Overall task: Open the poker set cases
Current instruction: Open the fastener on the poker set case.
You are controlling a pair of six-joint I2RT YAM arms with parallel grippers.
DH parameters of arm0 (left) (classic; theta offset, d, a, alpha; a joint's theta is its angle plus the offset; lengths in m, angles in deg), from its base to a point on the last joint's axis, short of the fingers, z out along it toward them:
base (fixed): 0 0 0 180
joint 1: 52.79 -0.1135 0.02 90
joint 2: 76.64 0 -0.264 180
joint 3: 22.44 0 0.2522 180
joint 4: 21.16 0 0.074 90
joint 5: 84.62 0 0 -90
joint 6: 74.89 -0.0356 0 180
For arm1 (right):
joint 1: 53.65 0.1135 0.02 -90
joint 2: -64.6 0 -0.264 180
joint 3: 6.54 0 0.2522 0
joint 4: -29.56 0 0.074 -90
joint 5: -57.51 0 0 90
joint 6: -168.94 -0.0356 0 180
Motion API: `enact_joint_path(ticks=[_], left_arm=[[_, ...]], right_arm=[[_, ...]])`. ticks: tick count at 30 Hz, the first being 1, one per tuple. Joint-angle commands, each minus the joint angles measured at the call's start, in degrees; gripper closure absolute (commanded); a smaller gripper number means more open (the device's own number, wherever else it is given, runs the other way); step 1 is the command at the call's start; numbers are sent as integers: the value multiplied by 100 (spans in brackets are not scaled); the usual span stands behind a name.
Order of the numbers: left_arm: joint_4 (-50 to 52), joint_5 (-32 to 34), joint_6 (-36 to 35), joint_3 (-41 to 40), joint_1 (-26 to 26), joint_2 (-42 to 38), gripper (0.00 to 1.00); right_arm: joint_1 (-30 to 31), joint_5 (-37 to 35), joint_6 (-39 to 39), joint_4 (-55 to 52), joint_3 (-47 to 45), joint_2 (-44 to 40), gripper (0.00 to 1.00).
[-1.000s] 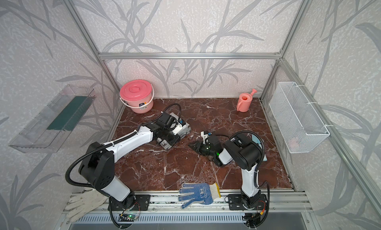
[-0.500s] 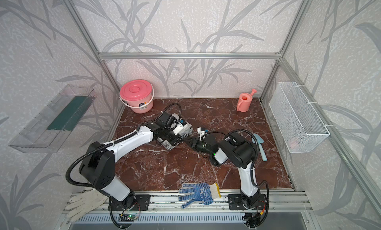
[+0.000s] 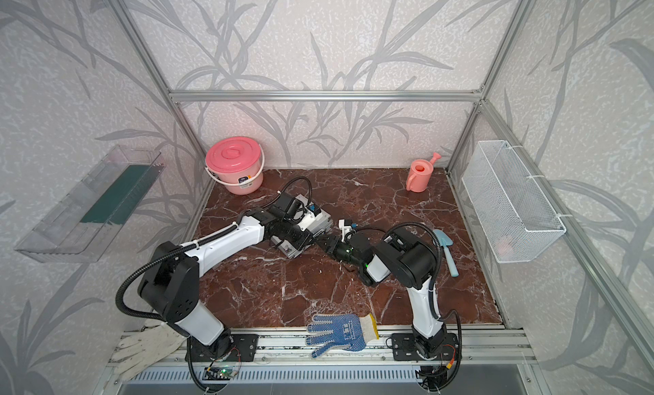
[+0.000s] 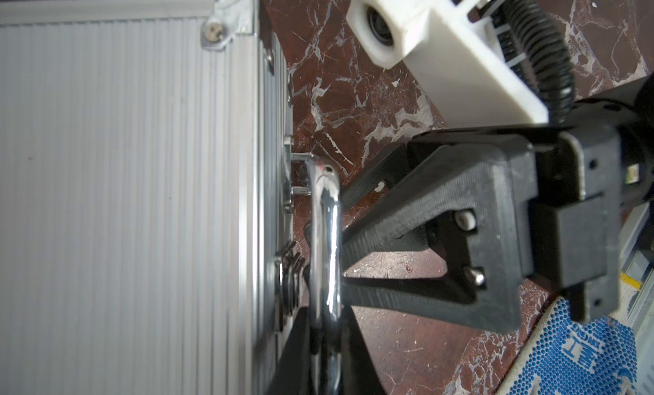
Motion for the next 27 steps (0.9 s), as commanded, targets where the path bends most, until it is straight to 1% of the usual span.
enact_joint_path(ticks=[1, 5, 12, 15, 21, 24, 27], left_arm=[[-571, -441, -100, 414, 29, -74, 100], [-569, -493, -79, 444, 28, -55, 100], [-565, -572, -44, 423, 40, -15, 100], [-619, -597, -8, 386, 55, -13, 100], [-623, -649, 18, 441, 77, 10, 100], [-657, -678, 56, 452, 79, 19, 100], [-674, -679, 80, 447, 90, 13, 100]], right_arm=[[82, -111, -67, 201, 50, 211, 58], [100, -191, -60, 197, 64, 252, 61], [94, -236, -104, 197, 138, 209, 63], [92, -264, -165, 201, 201, 260, 66], [86, -391, -218, 197, 224, 278, 67], [81, -428, -235, 197, 273, 289, 72], [68, -450, -249, 197, 302, 263, 80]])
